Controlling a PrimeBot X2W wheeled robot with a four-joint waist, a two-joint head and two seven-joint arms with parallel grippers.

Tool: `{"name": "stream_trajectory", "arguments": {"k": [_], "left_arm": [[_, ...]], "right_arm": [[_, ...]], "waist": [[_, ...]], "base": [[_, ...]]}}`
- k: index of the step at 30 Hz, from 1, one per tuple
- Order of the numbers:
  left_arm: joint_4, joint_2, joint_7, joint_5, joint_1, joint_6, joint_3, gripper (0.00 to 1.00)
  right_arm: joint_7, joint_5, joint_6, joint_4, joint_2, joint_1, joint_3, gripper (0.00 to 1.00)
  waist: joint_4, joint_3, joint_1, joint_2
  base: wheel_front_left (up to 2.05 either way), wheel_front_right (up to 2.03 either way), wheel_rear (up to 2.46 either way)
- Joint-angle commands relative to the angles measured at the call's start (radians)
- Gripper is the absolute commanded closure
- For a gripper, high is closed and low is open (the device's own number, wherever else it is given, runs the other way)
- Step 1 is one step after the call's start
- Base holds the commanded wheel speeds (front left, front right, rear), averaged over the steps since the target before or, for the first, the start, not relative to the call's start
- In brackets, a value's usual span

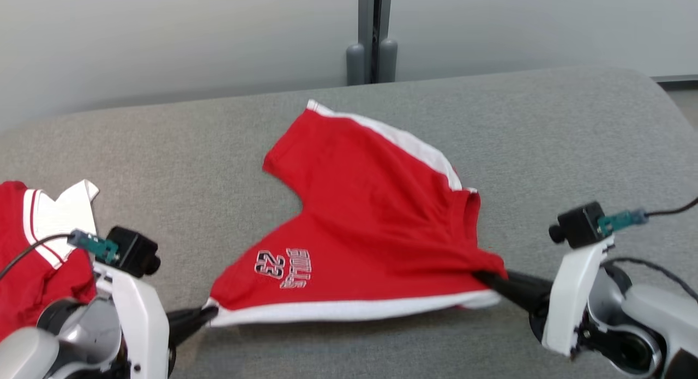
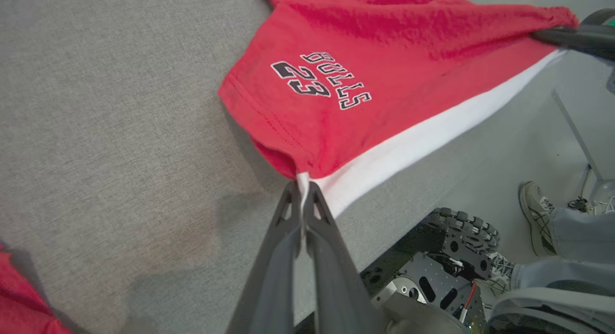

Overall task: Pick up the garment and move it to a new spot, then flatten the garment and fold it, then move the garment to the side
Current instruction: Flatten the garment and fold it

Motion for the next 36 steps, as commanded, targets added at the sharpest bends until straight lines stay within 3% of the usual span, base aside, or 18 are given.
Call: {"name": "stream_trajectory", "arguments": {"k": [1,9,17,29,36], "left_arm": [[-0.05,0.03,0.009,-0.016,0.037,0.024,0.01,1.0],[-0.215,0.114,0.016,-0.061,0.138,0.107,0.057,1.0],[-0.184,0.112,0.067,-0.085,0.026,0.104,0.087,1.0],[0.099,-0.001,0.213,-0.029,-0.386,0.085,0.056,1.0],[0.245,-0.058,0.237,0.027,-0.605,0.068,0.051,1.0]], "right_arm": [[0.018,0.005,0.0,-0.016,-0.015,0.033,0.0,1.0],[0.073,-0.003,0.0,-0.077,-0.05,0.102,-0.003,1.0],[0.078,0.016,0.0,-0.072,-0.016,0.067,-0.045,1.0],[0.148,0.156,0.0,-0.01,0.098,-0.045,-0.14,1.0],[0.153,0.137,0.0,0.022,0.143,-0.143,-0.18,1.0]], "waist": [[-0.013,-0.017,0.0,-0.0001],[-0.051,-0.026,0.0,-0.0001],[-0.09,0.009,0.0,-0.0001],[-0.183,0.198,0.0,-0.0001],[-0.232,0.308,0.0,-0.0001]], "base": [[0.0,0.0,0.0],[0.0,0.0,0.0],[0.0,0.0,0.0],[0.0,0.0,0.0],[0.0,0.0,0.0]]}}
